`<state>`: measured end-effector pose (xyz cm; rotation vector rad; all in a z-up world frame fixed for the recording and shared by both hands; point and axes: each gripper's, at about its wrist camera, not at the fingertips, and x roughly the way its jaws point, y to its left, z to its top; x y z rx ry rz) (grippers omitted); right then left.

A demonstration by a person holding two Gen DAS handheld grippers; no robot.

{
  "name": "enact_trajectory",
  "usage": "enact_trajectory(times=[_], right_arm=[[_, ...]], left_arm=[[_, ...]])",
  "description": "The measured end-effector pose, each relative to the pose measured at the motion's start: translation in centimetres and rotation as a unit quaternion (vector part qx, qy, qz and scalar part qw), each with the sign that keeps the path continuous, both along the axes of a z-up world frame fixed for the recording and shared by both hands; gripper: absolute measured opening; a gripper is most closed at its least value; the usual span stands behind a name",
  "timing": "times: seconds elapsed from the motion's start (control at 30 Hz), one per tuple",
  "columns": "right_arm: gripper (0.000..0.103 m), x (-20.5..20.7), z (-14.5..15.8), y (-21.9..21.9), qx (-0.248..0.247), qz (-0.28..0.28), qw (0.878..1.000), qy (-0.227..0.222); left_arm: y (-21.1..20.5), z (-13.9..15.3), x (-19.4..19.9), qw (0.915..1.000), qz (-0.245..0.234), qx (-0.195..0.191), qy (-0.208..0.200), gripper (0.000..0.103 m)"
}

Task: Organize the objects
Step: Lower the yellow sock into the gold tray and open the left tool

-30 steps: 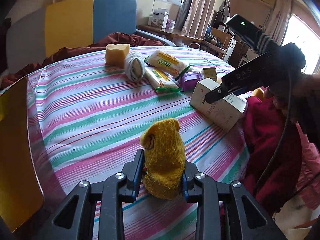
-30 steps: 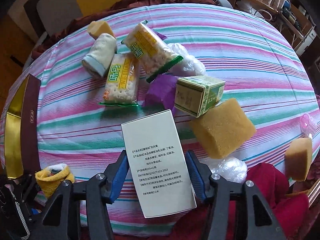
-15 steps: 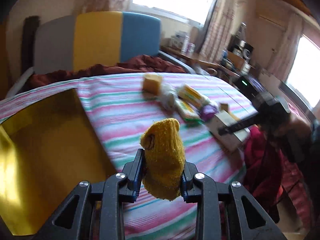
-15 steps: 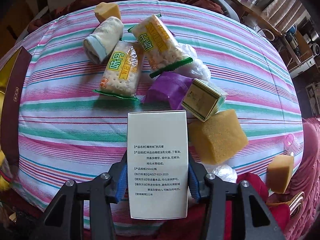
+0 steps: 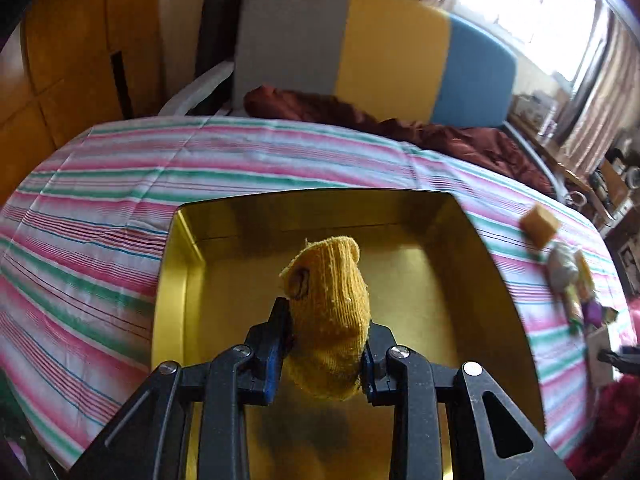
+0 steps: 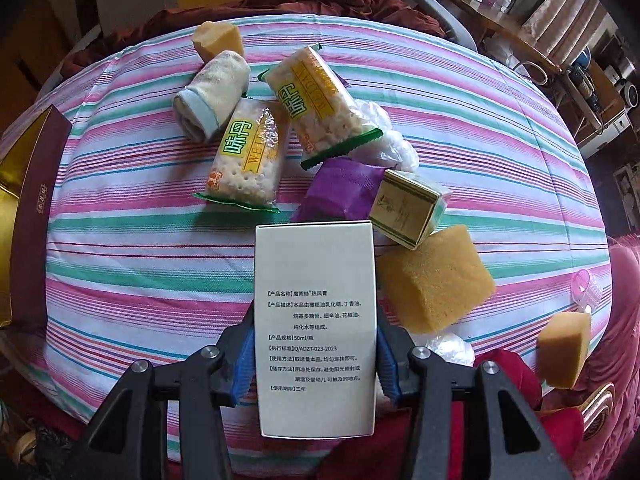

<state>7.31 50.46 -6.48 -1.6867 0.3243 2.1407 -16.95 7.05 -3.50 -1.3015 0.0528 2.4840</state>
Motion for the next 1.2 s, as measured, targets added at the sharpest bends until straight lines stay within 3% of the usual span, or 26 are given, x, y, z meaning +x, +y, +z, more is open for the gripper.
enact_trajectory(times=[0.37,0.53,0.6,0.67,1.0,1.2], right_arm=[[0.05,0.1,0.2,-0.1,-0.004,0.0,1.0,0.001],[0.05,0.1,0.2,-0.2,-0.004,0.001,1.0,-0.001],[0.05,0.0,0.2,-0.2,-0.003,0.001,1.0,-0.002],[0.05,0.0,0.1,-0.4,-0.002,0.002,1.0,-0.005],[0.05,0.0,0.1,-0.7,0.005,0.011,1.0,-0.011],[0.05,0.7,0.9,-1.1,-0.006,0.005,1.0,0.018]], left_arm=[[-0.1,-3.5,-6.5,0.9964,0.045,-0.071,-0.015,0.033],[-0.3,-3.7,-7.4,0.9961,0.051,-0.072,-0.007,0.041],[-0.5,-3.2,-7.0,0.9966,0.046,-0.068,0.0,0.052],[-0.8,-2.3,-6.1,0.9972,0.043,-0.059,0.013,0.061],[-3.2,1.0,1.4,0.996,0.046,-0.033,0.07,0.061],[-4.0,1.7,6.9,0.9962,0.026,-0.016,0.081,0.061]])
